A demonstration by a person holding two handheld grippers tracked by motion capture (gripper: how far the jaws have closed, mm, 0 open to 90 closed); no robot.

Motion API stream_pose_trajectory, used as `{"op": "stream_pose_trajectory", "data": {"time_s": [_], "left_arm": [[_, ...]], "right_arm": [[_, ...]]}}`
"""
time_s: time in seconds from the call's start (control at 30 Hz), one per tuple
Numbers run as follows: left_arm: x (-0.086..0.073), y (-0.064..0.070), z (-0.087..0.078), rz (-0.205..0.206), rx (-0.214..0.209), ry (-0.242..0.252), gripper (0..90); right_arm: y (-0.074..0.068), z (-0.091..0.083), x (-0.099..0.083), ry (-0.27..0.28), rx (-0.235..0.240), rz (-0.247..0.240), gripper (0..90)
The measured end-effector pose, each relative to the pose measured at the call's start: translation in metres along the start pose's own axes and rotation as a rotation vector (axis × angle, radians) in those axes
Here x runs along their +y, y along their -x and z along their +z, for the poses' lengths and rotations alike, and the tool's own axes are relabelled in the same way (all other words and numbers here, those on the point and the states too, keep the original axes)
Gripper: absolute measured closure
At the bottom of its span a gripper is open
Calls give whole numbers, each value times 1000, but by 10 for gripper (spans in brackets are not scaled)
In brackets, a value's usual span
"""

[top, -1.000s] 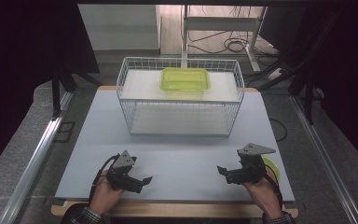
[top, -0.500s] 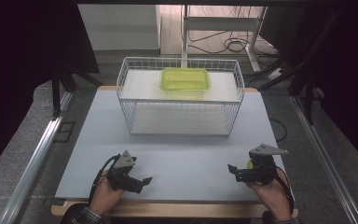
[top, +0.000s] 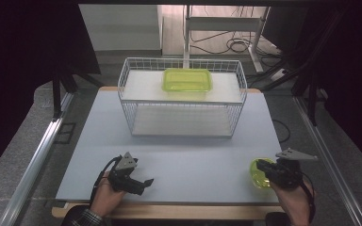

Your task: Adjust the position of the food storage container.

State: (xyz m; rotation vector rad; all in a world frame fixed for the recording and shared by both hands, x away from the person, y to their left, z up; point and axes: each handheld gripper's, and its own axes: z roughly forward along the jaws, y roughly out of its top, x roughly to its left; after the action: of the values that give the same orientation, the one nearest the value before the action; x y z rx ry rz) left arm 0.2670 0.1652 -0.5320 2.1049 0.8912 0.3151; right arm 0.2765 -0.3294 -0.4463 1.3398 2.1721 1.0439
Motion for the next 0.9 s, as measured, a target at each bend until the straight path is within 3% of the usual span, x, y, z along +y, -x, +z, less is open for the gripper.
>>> {"op": "stream_pose_trajectory", "data": {"time_s": [0.33,0.5,0.9], "left_arm": [[0,0,1,5,4,-8,14],[0,1,2,7,5,-19,14],[0,2,3,15,7,-29,15]], "right_arm": [[33,-25,-20,7,-132,93,888],[44,-25,-33,-17,-185,142,888],[41,-10,-37,-61,-225,170,887]]}}
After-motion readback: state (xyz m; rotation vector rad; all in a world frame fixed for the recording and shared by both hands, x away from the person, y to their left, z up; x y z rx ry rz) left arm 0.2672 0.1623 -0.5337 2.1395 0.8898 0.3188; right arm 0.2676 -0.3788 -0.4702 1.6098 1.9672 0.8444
